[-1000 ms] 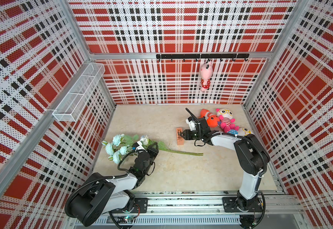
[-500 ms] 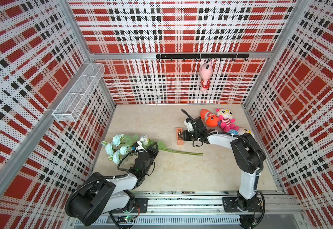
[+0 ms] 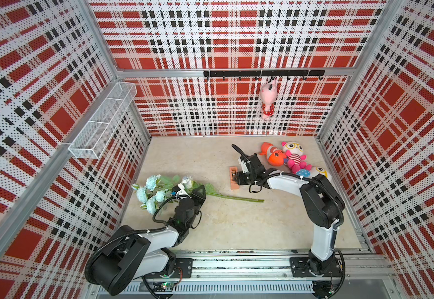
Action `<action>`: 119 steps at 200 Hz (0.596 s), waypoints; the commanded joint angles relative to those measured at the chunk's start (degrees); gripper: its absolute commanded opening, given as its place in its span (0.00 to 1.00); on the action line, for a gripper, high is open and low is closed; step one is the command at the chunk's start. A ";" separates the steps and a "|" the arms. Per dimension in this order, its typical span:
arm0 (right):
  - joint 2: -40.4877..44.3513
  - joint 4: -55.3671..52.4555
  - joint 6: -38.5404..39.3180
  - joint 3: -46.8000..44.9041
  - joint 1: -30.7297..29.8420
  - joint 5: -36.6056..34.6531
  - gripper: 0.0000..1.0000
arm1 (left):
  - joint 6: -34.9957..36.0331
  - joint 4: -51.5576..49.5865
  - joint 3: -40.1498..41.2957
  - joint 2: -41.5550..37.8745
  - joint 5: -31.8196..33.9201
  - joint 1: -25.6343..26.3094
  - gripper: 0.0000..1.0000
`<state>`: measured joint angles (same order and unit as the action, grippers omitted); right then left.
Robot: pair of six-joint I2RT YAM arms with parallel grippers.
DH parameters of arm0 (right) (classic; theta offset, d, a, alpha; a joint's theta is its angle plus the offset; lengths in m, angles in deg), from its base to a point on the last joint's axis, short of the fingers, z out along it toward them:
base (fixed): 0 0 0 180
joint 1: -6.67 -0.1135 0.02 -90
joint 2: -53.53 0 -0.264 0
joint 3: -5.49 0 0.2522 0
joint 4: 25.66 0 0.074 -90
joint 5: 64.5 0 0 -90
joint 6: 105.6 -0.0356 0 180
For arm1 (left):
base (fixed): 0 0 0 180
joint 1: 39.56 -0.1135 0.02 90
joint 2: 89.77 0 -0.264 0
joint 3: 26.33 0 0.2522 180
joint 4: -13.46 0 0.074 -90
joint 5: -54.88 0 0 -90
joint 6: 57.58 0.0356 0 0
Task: Wrap bouquets with tape
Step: Pull the tape from the tape cutter.
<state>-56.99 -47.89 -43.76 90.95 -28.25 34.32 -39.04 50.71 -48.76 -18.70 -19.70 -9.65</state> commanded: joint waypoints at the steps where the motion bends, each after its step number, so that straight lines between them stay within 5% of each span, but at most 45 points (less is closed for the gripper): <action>1: 3.02 -0.43 -0.24 -0.73 -0.81 -1.32 0.35 | 3.29 0.31 0.80 -0.47 0.40 -0.62 0.00; 119: 0.63 1.05 -1.63 0.20 -1.18 1.88 0.32 | 3.50 0.32 1.01 -0.54 -0.08 -1.39 0.00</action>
<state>-55.48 -47.67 -44.83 90.54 -28.84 34.98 -38.67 50.75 -48.50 -18.79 -19.99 -10.22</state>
